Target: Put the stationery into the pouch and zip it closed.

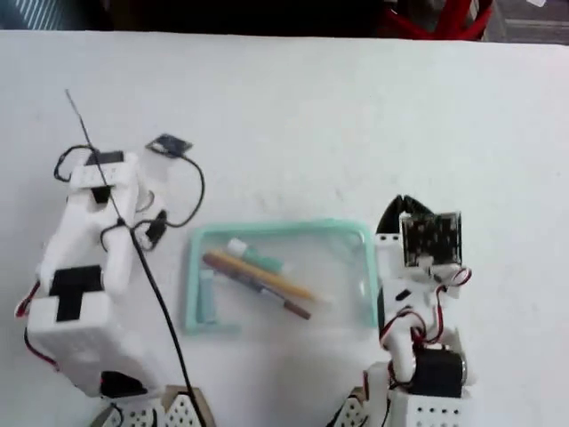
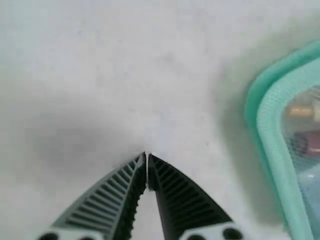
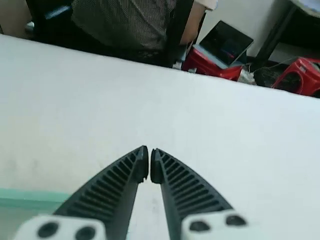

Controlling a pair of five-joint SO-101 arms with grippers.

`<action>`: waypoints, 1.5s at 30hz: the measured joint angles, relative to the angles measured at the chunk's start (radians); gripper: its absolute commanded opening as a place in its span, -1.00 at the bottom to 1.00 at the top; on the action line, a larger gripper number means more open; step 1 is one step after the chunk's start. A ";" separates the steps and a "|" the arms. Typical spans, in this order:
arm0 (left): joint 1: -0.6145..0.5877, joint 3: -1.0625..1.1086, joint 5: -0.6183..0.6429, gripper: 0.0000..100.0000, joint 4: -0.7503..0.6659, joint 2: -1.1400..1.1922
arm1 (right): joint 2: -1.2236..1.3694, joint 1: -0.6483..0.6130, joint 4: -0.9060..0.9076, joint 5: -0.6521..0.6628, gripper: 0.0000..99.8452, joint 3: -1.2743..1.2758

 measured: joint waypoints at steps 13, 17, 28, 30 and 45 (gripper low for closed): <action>0.071 -0.236 0.000 -0.61 0.296 0.081 | 1.026 -0.135 0.489 0.077 -0.56 -0.595; 0.081 -0.242 0.002 -0.61 0.299 0.081 | 1.226 -0.141 0.489 0.086 -0.63 -0.643; 0.169 -0.242 0.011 -0.61 0.299 0.081 | 1.280 -0.144 0.384 0.086 -0.63 -0.606; 0.180 -0.242 0.011 -0.60 0.299 0.081 | 1.280 -0.144 0.379 0.086 -0.63 -0.598; 0.186 -0.313 0.055 -0.52 0.443 -0.064 | 1.280 -0.166 0.364 0.086 -0.63 -0.580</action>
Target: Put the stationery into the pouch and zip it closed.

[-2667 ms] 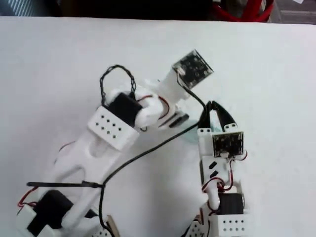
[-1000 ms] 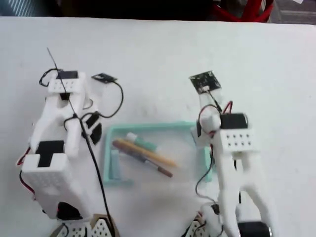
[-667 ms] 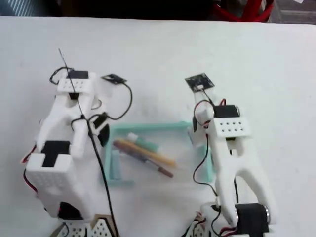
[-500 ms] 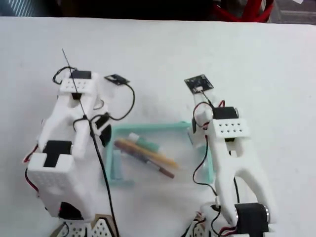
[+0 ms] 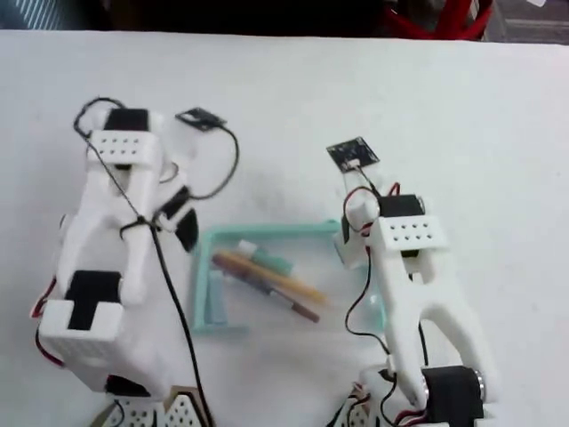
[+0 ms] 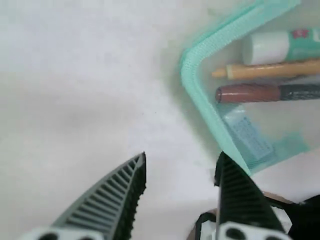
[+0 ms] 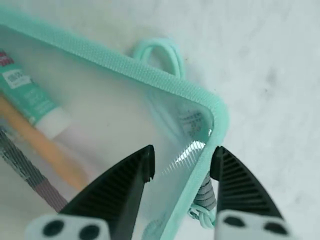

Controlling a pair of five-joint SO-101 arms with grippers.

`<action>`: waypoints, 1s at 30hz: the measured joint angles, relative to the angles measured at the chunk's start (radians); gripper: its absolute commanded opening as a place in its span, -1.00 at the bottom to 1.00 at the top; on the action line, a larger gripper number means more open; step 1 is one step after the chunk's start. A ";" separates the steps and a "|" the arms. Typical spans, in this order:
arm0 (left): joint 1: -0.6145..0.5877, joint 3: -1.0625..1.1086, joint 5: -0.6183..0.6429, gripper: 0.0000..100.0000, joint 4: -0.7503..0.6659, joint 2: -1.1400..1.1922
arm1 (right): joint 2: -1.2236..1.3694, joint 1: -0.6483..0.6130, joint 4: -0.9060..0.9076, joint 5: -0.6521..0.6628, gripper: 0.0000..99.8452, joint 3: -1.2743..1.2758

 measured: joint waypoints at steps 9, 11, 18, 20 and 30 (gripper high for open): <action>0.064 0.218 0.311 -0.52 -0.273 -0.002 | 0.000 0.000 -0.074 0.000 -0.63 0.060; 0.068 0.236 0.394 -0.52 -0.304 -0.002 | 0.000 0.000 -0.094 0.000 -0.63 0.074; 0.109 0.282 0.500 -0.52 -0.351 -0.011 | 0.000 0.000 -0.104 0.000 -0.63 0.074; 0.146 0.301 0.560 -0.52 -0.351 -0.021 | 0.000 0.000 -0.106 0.000 -0.64 0.074; 0.207 0.330 0.631 -0.52 -0.358 -0.037 | 0.002 0.000 -0.144 0.000 -0.64 0.115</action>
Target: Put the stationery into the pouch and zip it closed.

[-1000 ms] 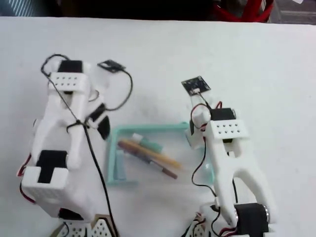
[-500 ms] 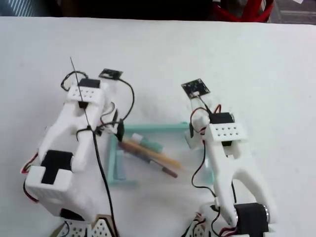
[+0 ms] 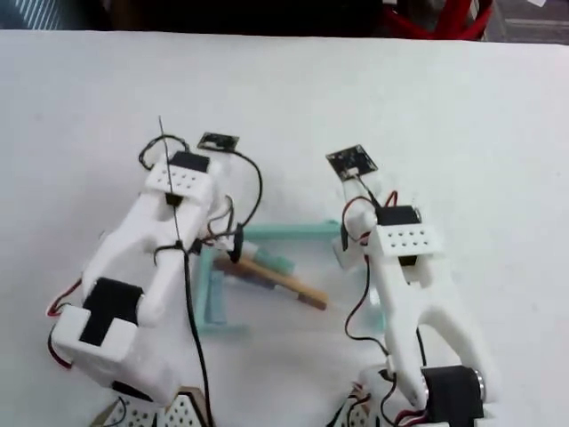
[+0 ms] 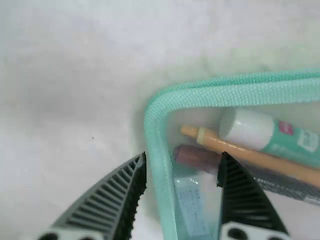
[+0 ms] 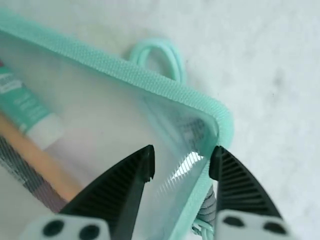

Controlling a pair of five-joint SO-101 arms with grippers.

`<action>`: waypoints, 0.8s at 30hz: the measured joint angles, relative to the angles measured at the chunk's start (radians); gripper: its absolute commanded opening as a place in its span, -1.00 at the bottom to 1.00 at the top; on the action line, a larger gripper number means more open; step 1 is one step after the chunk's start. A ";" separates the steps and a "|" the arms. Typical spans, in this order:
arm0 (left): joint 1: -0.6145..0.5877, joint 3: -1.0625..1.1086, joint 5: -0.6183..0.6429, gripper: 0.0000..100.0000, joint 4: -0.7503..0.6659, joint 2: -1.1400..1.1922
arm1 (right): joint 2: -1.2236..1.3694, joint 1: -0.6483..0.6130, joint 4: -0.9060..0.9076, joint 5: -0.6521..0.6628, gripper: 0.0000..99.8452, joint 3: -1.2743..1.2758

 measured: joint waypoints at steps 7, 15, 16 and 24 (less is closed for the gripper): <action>0.000 -0.012 0.003 -0.52 -0.008 0.066 | 0.000 0.000 -0.028 0.000 -0.64 0.015; -0.014 -0.269 -0.037 -0.63 0.152 0.307 | 0.000 0.003 -0.035 0.000 -0.93 0.015; -0.014 -0.299 -0.044 -0.70 0.170 0.330 | 0.000 0.003 -0.038 0.000 -0.93 0.015; -0.012 -0.362 -0.058 -0.77 0.195 0.377 | -0.002 0.002 -0.043 0.000 -0.96 0.015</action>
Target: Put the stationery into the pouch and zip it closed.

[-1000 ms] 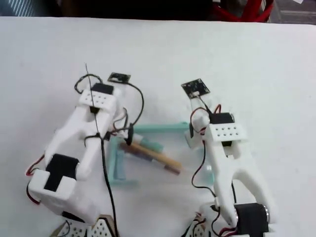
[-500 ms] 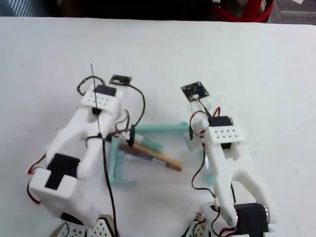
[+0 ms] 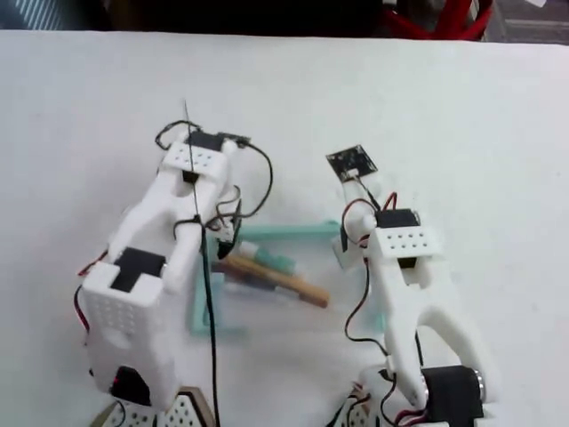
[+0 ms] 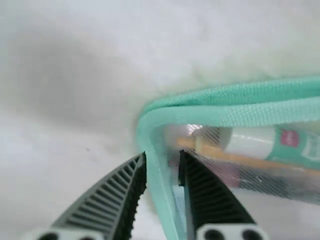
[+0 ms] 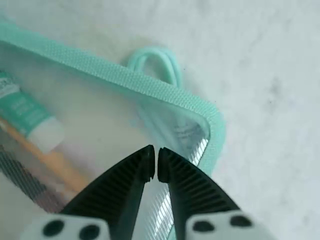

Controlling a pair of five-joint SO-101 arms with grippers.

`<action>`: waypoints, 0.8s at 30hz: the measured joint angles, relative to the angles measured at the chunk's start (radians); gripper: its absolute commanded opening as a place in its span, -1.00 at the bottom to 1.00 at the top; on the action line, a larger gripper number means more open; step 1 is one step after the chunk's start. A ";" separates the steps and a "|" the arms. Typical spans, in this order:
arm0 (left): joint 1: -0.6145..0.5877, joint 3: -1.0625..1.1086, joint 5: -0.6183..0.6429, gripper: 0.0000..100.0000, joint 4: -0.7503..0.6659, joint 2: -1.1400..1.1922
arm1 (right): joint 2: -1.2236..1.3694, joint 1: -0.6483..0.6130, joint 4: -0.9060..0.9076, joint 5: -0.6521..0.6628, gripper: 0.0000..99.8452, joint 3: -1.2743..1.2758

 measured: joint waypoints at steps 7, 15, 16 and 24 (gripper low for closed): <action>-0.002 0.003 0.018 -0.77 -0.025 -0.017 | 0.000 0.009 -0.029 0.000 -0.96 0.006; -0.017 -0.041 0.028 -0.77 0.017 -0.101 | 0.000 0.025 -0.008 0.000 -0.96 0.005; -0.017 -0.063 0.028 -0.77 0.032 -0.127 | -0.003 0.025 0.008 0.014 -0.96 0.002; -0.086 -0.126 0.028 -0.77 0.097 -0.502 | -0.193 -0.061 0.084 0.288 -0.96 0.057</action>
